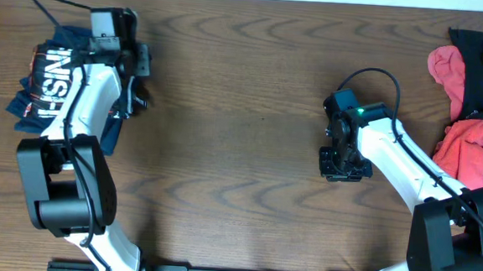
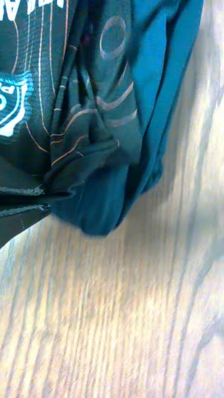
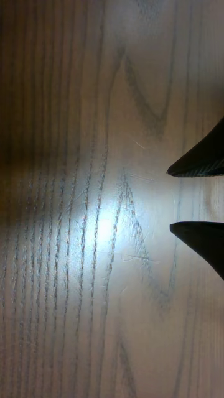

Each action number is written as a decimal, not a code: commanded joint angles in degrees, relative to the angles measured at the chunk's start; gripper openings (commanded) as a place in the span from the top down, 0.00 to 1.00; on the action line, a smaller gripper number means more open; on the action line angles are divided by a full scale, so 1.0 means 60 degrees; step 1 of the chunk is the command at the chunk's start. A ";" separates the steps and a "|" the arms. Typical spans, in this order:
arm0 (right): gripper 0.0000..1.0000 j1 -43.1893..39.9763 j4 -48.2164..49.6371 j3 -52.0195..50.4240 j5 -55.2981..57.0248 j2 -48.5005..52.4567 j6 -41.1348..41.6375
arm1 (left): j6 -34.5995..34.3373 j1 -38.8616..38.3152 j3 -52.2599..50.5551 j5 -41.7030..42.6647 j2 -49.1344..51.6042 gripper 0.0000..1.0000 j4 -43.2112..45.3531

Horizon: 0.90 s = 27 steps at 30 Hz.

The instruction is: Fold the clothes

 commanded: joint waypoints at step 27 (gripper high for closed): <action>0.33 -0.0594 0.4663 0.0007 -0.0973 -0.0098 0.1541 | -0.0962 -0.2193 -0.0036 0.1657 -0.2029 0.02 -0.4991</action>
